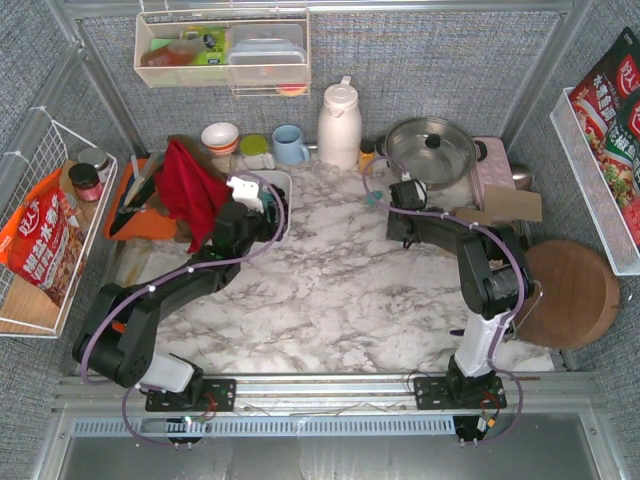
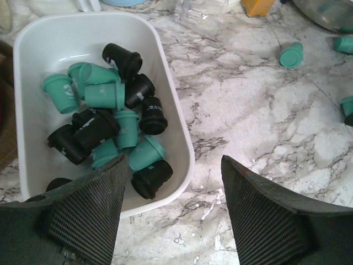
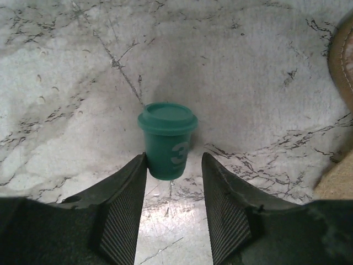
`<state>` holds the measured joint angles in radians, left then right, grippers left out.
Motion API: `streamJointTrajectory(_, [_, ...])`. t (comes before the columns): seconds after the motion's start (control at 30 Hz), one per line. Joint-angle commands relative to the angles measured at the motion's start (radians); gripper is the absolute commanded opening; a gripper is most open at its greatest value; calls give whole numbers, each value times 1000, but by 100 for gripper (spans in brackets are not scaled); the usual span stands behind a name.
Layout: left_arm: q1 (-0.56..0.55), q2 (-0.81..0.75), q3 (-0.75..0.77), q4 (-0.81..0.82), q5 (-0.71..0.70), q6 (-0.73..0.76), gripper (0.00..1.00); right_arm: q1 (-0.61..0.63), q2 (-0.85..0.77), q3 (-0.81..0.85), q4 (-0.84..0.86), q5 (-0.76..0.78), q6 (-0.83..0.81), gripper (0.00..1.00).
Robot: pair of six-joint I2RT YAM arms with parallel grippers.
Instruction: Mix the coffee capsules in the storage basket
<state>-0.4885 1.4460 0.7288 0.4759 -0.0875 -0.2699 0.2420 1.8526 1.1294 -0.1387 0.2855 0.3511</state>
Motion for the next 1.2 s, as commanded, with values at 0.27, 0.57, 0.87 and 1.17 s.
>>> streamJointTrajectory(0.27, [-29, 39, 35, 42, 43, 13, 77, -7, 14, -6, 85, -23, 0, 42])
streamJointTrajectory(0.57, [-45, 46, 42, 40, 48, 31, 77, -9, 23, 7, 81, -28, -5, 38])
streamJointTrajectory(0.87, [-135, 41, -46, 244, 136, 225, 78, 9, -133, -50, 82, -135, -50, 25])
streamJointTrajectory(1.17, [-237, 71, -288, 757, 335, 582, 88, 149, -350, -151, 113, -545, -124, 25])
